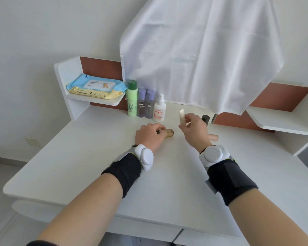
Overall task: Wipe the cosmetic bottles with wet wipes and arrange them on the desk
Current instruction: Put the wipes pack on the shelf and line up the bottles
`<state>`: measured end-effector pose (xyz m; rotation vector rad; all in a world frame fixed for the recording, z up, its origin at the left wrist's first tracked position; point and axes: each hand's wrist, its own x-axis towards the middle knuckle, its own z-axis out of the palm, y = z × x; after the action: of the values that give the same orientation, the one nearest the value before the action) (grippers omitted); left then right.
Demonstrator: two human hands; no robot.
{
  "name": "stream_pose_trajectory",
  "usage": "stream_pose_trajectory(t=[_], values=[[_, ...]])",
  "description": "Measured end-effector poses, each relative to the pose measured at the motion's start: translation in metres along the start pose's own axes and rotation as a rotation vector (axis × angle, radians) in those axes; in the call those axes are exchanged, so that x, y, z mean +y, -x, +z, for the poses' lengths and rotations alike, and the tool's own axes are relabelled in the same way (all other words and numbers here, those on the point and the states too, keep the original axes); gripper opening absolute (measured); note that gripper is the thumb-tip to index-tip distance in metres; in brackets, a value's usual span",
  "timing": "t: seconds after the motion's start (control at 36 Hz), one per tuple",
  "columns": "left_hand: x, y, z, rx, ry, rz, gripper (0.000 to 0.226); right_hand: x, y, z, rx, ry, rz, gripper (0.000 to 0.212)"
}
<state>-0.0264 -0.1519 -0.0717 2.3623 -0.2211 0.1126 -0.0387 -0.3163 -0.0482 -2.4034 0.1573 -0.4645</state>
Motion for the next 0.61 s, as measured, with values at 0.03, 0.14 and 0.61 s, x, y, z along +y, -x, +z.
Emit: stream_pose_trajectory(t=[0.03,0.14,0.61], values=[[0.0,0.0,-0.001,-0.007,0.005,0.003,0.029,-0.003,-0.001,0.003,0.023,-0.038,0.006,0.021],[-0.002,-0.003,-0.003,-0.021,0.019,0.027,0.026,-0.01,-0.008,0.019,0.071,-0.103,0.032,0.022],[-0.003,-0.026,-0.001,0.05,0.112,-0.068,0.023,-0.005,-0.047,0.049,-0.028,-0.242,0.108,0.02]])
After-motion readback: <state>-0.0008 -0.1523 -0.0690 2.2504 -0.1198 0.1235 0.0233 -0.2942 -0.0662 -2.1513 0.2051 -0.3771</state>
